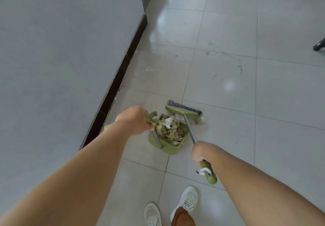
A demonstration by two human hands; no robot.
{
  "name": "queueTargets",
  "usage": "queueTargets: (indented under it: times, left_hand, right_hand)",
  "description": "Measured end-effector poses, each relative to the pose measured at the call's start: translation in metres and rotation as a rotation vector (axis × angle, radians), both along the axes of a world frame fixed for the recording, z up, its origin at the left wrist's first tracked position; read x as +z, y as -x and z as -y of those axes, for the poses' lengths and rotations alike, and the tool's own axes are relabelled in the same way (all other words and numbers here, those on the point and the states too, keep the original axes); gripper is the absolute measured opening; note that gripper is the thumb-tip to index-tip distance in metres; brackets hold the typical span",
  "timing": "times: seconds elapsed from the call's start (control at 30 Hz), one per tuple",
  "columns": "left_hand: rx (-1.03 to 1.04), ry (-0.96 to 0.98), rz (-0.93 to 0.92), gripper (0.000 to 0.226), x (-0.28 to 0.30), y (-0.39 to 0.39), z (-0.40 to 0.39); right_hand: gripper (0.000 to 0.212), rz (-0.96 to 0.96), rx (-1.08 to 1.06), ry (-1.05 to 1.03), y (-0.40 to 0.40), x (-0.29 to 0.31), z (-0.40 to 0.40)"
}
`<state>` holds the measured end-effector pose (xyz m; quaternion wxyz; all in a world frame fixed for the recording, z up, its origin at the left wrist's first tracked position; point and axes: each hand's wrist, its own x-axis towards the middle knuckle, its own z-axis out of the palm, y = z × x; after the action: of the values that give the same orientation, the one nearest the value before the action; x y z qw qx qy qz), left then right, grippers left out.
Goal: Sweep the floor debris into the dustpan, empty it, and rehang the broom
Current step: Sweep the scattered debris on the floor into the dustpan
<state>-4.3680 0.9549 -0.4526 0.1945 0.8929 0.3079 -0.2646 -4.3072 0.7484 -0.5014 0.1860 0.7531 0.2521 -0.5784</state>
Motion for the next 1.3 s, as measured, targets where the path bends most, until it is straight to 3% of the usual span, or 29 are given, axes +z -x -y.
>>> queueTargets:
  times: [0.07, 0.17, 0.23, 0.33, 0.5, 0.67, 1.0, 1.3]
  left_hand:
    - [-0.002, 0.005, 0.018, 0.028, 0.001, 0.003, 0.002]
    - [-0.021, 0.003, 0.043, 0.024, 0.003, 0.011, 0.005]
    - [-0.035, 0.0, 0.056, 0.022, 0.005, 0.018, 0.006]
    - [-0.029, 0.028, 0.074, 0.018, 0.007, 0.032, 0.01]
    - [-0.04, 0.046, 0.071, 0.019, 0.007, 0.058, 0.009]
    - [-0.053, 0.052, 0.063, 0.02, 0.009, 0.08, 0.006]
    - [-0.131, 0.006, 0.035, 0.029, 0.017, 0.095, -0.001]
    - [-0.176, -0.011, 0.011, 0.03, 0.018, 0.097, -0.006]
  right_hand:
    - [0.029, -0.041, -0.042, -0.011, 0.018, 0.009, 0.004]
    - [0.019, -0.082, -0.142, -0.057, 0.044, 0.02, 0.013]
    - [0.029, -0.073, -0.311, -0.098, 0.059, 0.023, 0.022]
    - [0.011, -0.072, -0.453, -0.092, 0.076, 0.029, 0.033]
    - [0.02, -0.052, -0.606, -0.152, 0.085, 0.038, 0.053]
    - [0.008, -0.068, -0.765, -0.245, 0.084, 0.056, 0.07]
    - [0.033, 0.043, -0.983, -0.35, 0.077, 0.075, 0.084]
    - [0.035, 0.059, -1.224, -0.282, 0.079, 0.066, 0.087]
